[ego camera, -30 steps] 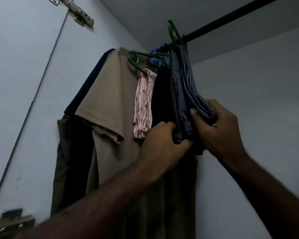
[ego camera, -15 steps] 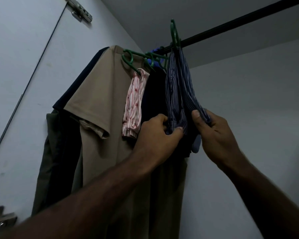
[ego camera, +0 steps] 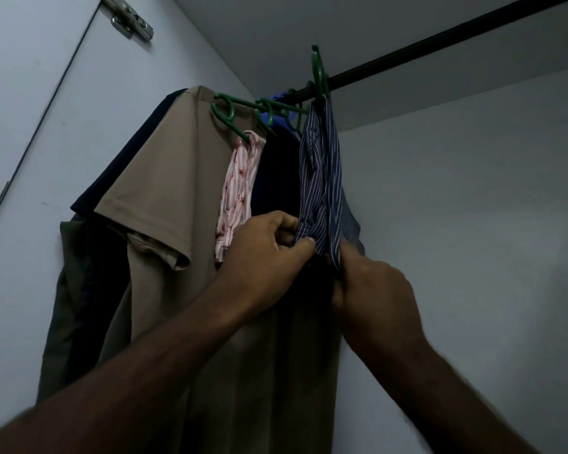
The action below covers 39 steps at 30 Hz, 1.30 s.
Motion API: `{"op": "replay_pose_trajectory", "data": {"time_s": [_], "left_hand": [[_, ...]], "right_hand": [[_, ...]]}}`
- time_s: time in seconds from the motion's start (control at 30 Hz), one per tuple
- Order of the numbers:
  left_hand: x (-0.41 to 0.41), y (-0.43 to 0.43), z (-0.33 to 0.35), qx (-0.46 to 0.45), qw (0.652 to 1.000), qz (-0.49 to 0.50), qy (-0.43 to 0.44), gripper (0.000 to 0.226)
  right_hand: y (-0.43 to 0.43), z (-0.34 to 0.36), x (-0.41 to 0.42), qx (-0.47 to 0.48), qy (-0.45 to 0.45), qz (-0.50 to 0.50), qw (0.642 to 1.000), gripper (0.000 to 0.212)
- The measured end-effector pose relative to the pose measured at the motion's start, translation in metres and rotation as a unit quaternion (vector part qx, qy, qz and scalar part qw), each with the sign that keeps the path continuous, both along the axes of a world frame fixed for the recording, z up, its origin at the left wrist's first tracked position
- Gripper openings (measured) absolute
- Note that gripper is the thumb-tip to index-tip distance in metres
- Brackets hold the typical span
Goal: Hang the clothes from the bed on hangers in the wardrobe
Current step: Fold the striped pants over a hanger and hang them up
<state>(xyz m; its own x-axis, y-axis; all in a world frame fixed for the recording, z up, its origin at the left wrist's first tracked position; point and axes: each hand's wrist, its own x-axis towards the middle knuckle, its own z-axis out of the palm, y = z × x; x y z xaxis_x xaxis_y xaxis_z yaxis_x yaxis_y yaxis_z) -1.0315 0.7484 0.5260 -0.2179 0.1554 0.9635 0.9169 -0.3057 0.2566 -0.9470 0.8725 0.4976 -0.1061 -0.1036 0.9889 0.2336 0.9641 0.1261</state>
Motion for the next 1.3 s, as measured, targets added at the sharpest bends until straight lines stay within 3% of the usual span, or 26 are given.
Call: {"op": "replay_pose_trajectory", "data": {"time_s": [0.07,0.13,0.23,0.3,0.37,0.43,0.5,0.6,0.77,0.83,0.97,1.13,1.2,1.3], "left_hand": [[0.005,-0.004,0.004,0.002,1.0,-0.018,-0.015,0.012],[0.012,-0.007,0.012,-0.013,0.999,-0.013,-0.043,0.034],[0.01,-0.009,0.028,-0.053,0.993,0.098,-0.045,0.041],[0.006,-0.012,0.034,-0.06,0.991,0.101,-0.059,0.031],[0.001,-0.016,0.033,-0.066,0.991,0.061,-0.097,0.028],[0.001,-0.02,0.032,-0.067,0.987,0.008,-0.145,0.025],[0.004,-0.022,0.033,-0.053,0.976,-0.082,-0.193,0.02],[0.011,-0.026,0.035,-0.034,0.956,-0.164,-0.24,0.025],[0.017,-0.029,0.037,-0.002,0.941,-0.219,-0.258,0.036],[0.018,-0.03,0.035,0.004,0.942,-0.217,-0.256,0.035],[0.014,-0.032,0.031,0.027,0.959,-0.17,-0.224,0.019],[0.005,-0.044,0.019,-0.015,0.994,-0.056,-0.089,0.061],[0.005,-0.044,0.014,-0.023,0.997,-0.037,-0.06,0.061],[0.004,-0.041,0.013,-0.013,0.998,-0.031,-0.055,0.048]], "right_hand": [[-0.007,-0.002,-0.006,-0.022,-0.043,0.021,0.999,0.05],[-0.015,-0.01,-0.015,-0.025,-0.062,0.09,0.994,0.063],[-0.019,-0.019,-0.021,-0.009,-0.086,0.172,0.981,0.073],[-0.008,-0.018,-0.017,-0.03,-0.069,0.276,0.958,0.066],[0.01,-0.012,-0.013,-0.104,-0.012,0.377,0.92,0.044],[0.036,-0.002,-0.013,-0.204,0.047,0.407,0.889,0.021],[0.058,0.005,-0.013,-0.322,0.057,0.437,0.838,0.019],[0.074,0.009,-0.01,-0.446,0.004,0.522,0.727,0.028],[0.072,0.012,0.002,-0.471,-0.019,0.673,0.57,0.044],[0.068,0.015,0.006,-0.462,-0.028,0.705,0.538,0.048],[0.064,0.018,0.008,-0.461,-0.019,0.713,0.528,0.035],[0.068,0.01,-0.003,-0.455,0.02,0.702,0.547,0.023],[0.069,0.007,-0.007,-0.449,0.034,0.71,0.542,0.03],[0.069,0.001,-0.011,-0.444,0.049,0.714,0.539,0.024]]}}
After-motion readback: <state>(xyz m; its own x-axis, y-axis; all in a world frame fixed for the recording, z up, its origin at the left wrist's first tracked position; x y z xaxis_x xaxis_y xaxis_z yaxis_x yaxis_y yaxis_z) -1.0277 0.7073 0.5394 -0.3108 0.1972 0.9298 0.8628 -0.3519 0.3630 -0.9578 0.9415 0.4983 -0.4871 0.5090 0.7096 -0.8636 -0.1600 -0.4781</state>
